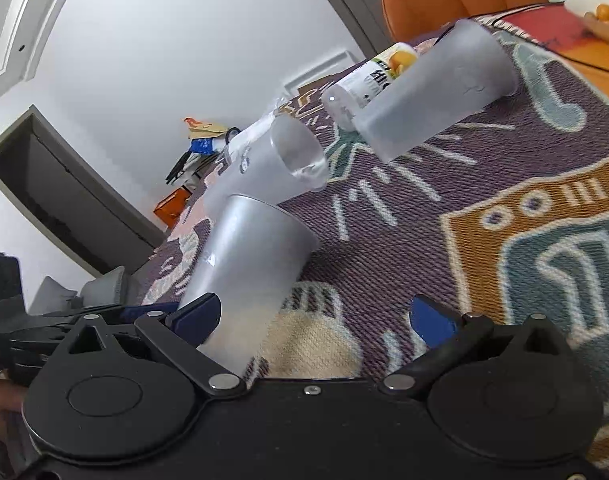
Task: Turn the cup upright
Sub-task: 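Lift the grey cup with the left tool toward the right tool, then grasp the grey cup with the right tool while the left tool releases it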
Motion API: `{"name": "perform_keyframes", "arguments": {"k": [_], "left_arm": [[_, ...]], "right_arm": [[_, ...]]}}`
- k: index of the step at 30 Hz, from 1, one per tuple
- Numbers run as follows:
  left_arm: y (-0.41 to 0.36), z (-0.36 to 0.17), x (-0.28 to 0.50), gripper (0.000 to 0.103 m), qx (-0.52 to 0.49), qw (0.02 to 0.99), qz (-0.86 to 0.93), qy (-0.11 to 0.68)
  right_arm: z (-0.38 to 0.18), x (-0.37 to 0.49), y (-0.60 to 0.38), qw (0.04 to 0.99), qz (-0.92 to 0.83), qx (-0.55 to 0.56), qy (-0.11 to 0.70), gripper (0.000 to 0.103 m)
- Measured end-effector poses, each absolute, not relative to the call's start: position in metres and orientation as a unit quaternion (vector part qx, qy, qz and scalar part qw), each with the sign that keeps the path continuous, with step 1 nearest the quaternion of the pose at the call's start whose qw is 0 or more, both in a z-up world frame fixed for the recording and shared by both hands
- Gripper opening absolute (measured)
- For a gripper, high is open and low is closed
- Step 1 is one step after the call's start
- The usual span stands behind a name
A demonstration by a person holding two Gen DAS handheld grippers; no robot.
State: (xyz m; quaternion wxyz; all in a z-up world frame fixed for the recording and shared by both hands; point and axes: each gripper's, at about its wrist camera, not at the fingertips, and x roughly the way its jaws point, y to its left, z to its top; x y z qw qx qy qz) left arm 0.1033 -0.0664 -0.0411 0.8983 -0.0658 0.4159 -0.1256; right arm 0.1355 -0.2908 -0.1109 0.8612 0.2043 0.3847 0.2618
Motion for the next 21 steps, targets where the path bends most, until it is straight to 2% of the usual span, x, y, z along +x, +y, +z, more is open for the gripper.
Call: {"name": "perform_keyframes", "arguments": {"k": [14,21], "left_arm": [[-0.031,-0.032,0.104,0.087,-0.082,0.918,-0.064,0.383],[-0.018,-0.037,0.104,0.088,-0.088,0.921,-0.041,0.378]], "right_arm": [[-0.126,0.173,-0.268,0.813,0.265,0.300,0.423,0.103],[-0.132,0.188,-0.253,0.799,0.270,0.313,0.437,0.103]]}}
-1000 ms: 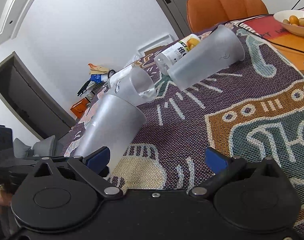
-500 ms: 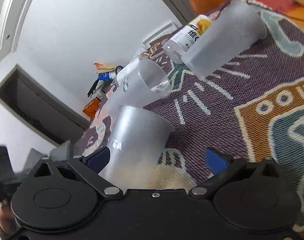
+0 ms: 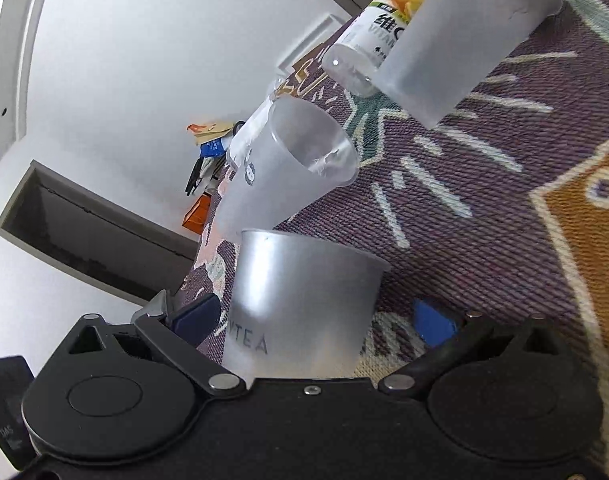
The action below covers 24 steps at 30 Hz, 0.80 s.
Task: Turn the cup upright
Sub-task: 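Grasp the grey cup with the right tool while the left tool releases it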
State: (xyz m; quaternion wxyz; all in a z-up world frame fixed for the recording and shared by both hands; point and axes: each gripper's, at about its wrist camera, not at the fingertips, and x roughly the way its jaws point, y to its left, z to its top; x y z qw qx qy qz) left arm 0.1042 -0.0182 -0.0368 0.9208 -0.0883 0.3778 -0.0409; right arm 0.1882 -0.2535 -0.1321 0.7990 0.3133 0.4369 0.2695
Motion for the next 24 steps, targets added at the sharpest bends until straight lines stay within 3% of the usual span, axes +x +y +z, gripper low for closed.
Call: {"name": "perform_keyframes", "arguments": {"k": [13,15,17,24], "left_arm": [[-0.001,-0.043,0.096,0.088,-0.114,0.919,-0.031,0.376],[-0.001,-0.043,0.094,0.088,-0.114,0.920,-0.029,0.374],[-0.001,-0.042,0.092,0.088,-0.115,0.921,-0.030,0.372],[-0.005,-0.039,0.083,0.088,-0.109,0.924,-0.038,0.366]], "right_arm": [[-0.134,0.205,-0.238,0.796,0.259,0.326,0.439,0.103],[-0.133,0.205,-0.236,0.801,0.253,0.321,0.438,0.097],[-0.133,0.205,-0.237,0.807,0.242,0.315,0.438,0.084],[-0.132,0.196,-0.250,0.803,0.249,0.333,0.426,0.082]]}}
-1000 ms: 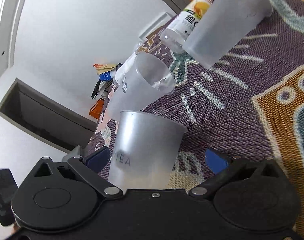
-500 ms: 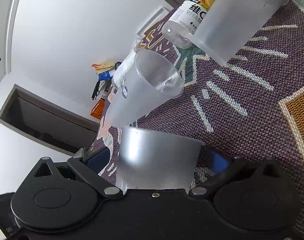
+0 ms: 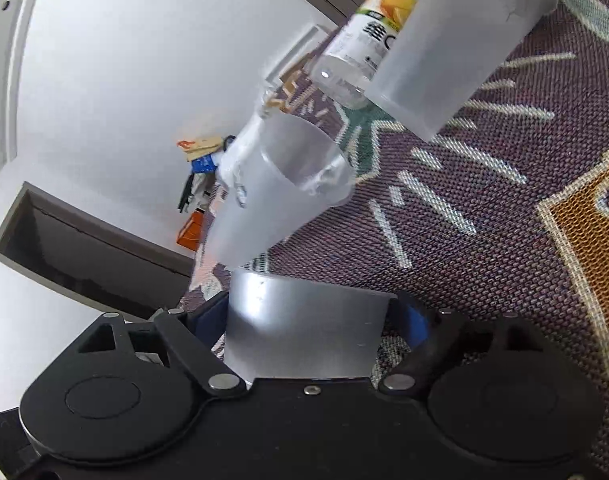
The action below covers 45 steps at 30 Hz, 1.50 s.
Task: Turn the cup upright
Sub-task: 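Grasp the grey cup with the right tool while the left tool releases it, then rotate the grey cup rim-up and lower it onto the blanket with the right tool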
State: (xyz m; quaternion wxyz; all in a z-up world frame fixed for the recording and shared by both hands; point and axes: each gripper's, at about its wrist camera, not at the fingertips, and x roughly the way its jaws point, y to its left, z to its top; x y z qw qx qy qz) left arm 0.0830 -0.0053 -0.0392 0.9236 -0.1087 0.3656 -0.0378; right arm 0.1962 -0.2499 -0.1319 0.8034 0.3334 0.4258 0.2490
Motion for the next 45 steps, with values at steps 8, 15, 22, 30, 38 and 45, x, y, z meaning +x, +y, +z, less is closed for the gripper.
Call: {"name": "perform_keyframes", "arguments": {"k": [8,15,22,30,38,45], "left_arm": [[-0.004,-0.032,0.069,0.088,-0.111,0.930,-0.039,0.349],[-0.002,-0.028,0.056,0.088,-0.116,0.934,-0.038,0.337],[0.005,-0.024,0.045,0.088,-0.122,0.937,-0.034,0.325],[0.020,-0.028,0.035,0.088,-0.137,0.937,-0.020,0.320],[0.036,-0.033,0.028,0.088,-0.155,0.935,-0.006,0.319],[0.040,-0.031,0.021,0.088,-0.159,0.936,-0.002,0.315]], "right_arm": [[-0.094,0.165,-0.259,0.838,0.277,0.301,0.362,0.081],[-0.058,0.136,-0.254,0.883,0.281,0.232,0.295,0.081],[-0.026,0.109,-0.228,0.932,0.270,0.117,0.213,0.081],[-0.018,0.095,-0.194,0.955,0.255,0.021,0.151,0.081],[-0.019,0.089,-0.174,0.962,0.245,-0.029,0.118,0.081],[-0.020,0.088,-0.168,0.952,0.263,-0.035,0.149,0.087]]}}
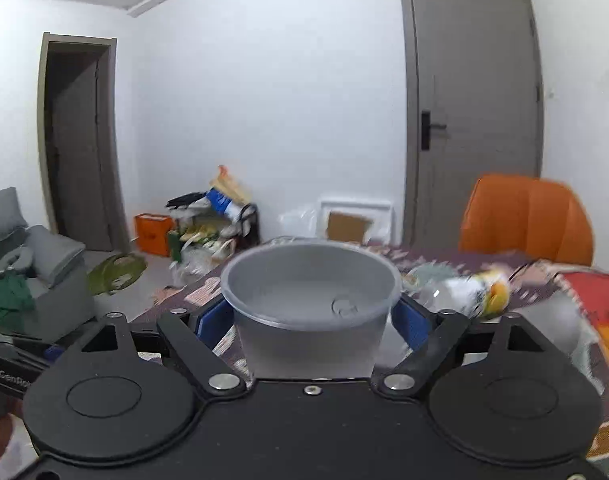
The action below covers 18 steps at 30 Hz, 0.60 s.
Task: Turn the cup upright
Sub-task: 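Rotate the grey cup rim-up and lower it onto the blanket with the right tool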
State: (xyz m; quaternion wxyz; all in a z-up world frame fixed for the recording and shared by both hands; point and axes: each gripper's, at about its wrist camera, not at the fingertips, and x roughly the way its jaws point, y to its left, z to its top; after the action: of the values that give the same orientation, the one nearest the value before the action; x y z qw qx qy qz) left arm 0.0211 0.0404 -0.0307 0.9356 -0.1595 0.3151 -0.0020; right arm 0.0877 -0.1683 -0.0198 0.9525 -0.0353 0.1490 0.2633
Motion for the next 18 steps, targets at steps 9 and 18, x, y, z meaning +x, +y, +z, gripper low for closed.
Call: {"name": "perform_keyframes", "arguments": {"k": [9,18], "left_arm": [[0.036,-0.026,0.017,0.088,-0.155,0.938,-0.004,0.310],[0.023,-0.016,0.015,0.089,-0.141,0.943,-0.017,0.302]], "right_arm": [[-0.015,0.083,-0.177,0.948,0.269,-0.020,0.171,0.103],[-0.013,0.078,-0.185,0.936,0.282,-0.004,0.212,0.103]]}}
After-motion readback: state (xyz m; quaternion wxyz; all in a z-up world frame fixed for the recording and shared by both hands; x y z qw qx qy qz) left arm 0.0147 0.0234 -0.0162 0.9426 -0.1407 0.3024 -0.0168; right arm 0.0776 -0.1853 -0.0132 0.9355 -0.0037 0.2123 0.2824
